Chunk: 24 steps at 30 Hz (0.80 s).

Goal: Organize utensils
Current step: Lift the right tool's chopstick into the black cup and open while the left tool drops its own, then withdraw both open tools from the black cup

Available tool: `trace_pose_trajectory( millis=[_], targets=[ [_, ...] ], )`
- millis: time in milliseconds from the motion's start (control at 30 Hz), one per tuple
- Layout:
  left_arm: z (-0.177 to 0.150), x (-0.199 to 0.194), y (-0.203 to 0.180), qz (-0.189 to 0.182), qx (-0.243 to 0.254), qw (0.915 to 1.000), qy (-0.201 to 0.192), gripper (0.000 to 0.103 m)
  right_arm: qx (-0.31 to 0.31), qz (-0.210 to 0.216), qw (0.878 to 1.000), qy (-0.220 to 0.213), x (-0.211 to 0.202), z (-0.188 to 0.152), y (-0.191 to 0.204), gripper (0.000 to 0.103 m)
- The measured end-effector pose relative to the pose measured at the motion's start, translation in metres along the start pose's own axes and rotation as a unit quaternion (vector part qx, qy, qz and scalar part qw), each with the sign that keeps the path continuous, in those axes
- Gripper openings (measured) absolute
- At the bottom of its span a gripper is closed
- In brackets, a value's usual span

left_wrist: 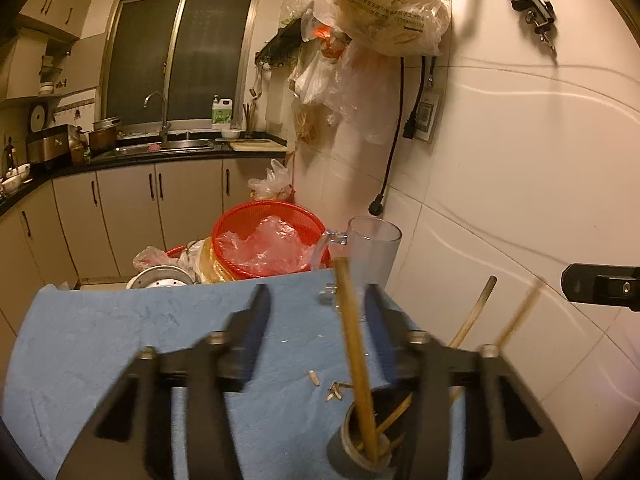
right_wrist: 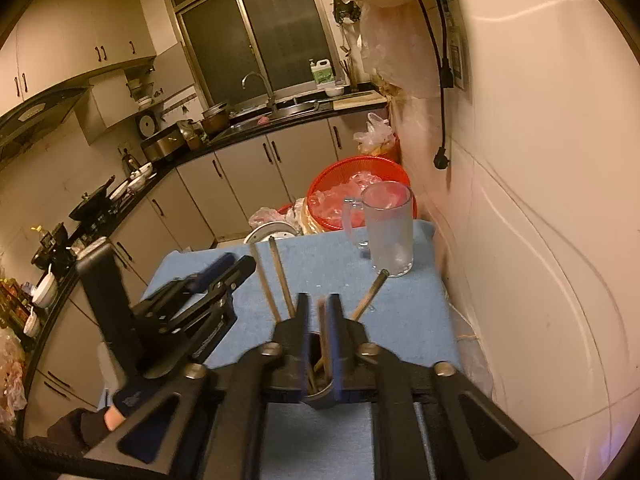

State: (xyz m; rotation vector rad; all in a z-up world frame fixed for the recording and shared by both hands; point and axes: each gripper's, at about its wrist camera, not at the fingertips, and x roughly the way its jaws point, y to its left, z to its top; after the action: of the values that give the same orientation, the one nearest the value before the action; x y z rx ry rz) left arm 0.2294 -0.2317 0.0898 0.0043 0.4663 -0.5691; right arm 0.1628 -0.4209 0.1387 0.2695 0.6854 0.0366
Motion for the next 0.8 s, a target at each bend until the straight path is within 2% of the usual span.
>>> trace_pose_trajectory(
  millis=[33, 133, 200, 333, 400, 600, 800],
  targets=[
    [-0.001, -0.004, 0.001, 0.001, 0.002, 1.0000, 0.000, 0.052, 0.003, -0.005, 1.000, -0.003, -0.001, -0.002, 0.000, 0.032],
    [-0.005, -0.020, 0.011, 0.005, 0.004, 0.9999, 0.008, 0.061, 0.003, -0.010, 1.000, -0.012, -0.010, -0.006, 0.002, 0.039],
    [-0.012, -0.032, 0.020, 0.010, 0.004, 0.9999, 0.012, 0.067, 0.003, -0.011, 1.000, -0.019, -0.017, -0.011, 0.005, 0.051],
    [-0.034, -0.056, 0.041, 0.031, 0.006, 0.9991, 0.029, 0.083, 0.005, -0.001, 0.999, -0.033, -0.032, -0.031, 0.014, 0.067],
    [-0.049, -0.068, 0.053, 0.037, 0.009, 0.9981, 0.048, 0.084, 0.006, 0.011, 0.999, -0.035, -0.034, -0.045, 0.021, 0.078],
    [-0.095, -0.108, 0.094, 0.076, -0.004, 0.9936, 0.083, 0.084, -0.001, 0.033, 0.999, -0.016, -0.022, -0.095, 0.050, 0.081],
    [-0.126, -0.146, 0.141, 0.112, -0.040, 0.9874, 0.104, 0.084, -0.011, 0.052, 0.998, 0.041, 0.017, -0.130, 0.073, 0.081]
  ],
)
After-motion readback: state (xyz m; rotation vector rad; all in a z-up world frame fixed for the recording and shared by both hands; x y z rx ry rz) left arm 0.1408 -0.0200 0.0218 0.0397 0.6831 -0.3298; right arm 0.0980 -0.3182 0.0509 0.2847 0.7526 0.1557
